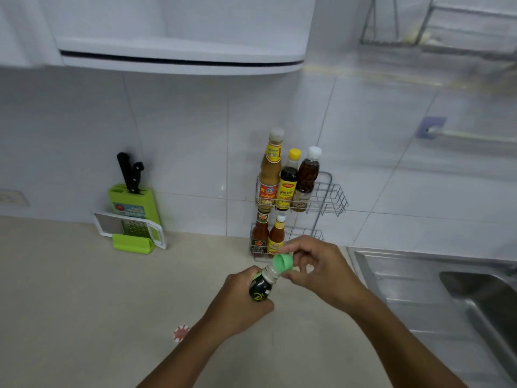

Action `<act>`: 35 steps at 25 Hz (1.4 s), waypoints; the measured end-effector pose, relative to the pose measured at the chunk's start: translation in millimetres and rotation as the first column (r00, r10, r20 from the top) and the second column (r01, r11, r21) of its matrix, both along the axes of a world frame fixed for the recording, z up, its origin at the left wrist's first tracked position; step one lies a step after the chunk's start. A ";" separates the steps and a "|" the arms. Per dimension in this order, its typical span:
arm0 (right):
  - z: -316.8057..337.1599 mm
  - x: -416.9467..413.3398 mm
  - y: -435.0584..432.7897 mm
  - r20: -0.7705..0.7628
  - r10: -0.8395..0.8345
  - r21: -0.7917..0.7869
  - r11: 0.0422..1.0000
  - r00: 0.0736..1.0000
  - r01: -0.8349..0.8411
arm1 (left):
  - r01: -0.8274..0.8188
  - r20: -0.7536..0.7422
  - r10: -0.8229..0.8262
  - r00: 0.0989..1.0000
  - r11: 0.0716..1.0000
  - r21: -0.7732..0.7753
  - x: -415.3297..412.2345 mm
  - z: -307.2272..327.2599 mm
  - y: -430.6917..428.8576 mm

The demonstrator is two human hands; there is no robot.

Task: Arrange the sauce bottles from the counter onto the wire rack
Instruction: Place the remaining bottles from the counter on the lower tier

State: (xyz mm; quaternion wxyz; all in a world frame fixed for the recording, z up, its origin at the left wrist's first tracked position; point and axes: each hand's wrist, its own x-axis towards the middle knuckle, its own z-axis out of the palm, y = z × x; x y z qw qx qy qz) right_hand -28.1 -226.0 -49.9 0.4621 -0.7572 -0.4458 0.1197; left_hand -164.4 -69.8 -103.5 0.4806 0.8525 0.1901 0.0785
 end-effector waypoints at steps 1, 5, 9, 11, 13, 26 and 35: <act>6.4 3.7 -1.1 0.086 0.039 -0.026 0.999 0.996 -0.037 | 0.006 0.005 -0.006 1.000 1.000 0.016 3.7 3.2 -0.3; 30.4 15.2 -5.9 0.239 0.178 -0.123 0.981 0.955 -0.152 | 0.033 0.024 -0.034 0.999 0.998 0.045 18.0 16.6 -3.8; 39.6 16.1 -11.1 0.305 0.281 -0.198 0.953 0.910 -0.228 | 0.130 0.023 -0.130 0.991 0.991 0.030 25.0 24.1 -8.0; 41.5 15.2 -13.9 0.275 0.304 -0.198 0.946 0.912 -0.255 | 0.176 0.004 -0.176 0.984 0.984 -0.005 25.7 26.8 -8.1; 40.4 16.7 -17.4 0.216 0.322 -0.171 0.942 0.922 -0.289 | 0.218 -0.046 -0.226 0.973 0.968 -0.126 24.9 32.7 -8.2; 41.3 20.6 -13.5 0.004 0.184 -0.390 0.906 0.983 -0.168 | 0.157 -0.093 -0.133 0.987 0.924 0.348 32.5 35.6 -20.6; 32.4 32.7 -15.8 0.584 0.292 -0.332 0.937 0.758 -0.105 | 0.426 -0.014 -0.534 0.845 0.689 -0.586 43.5 47.2 -8.0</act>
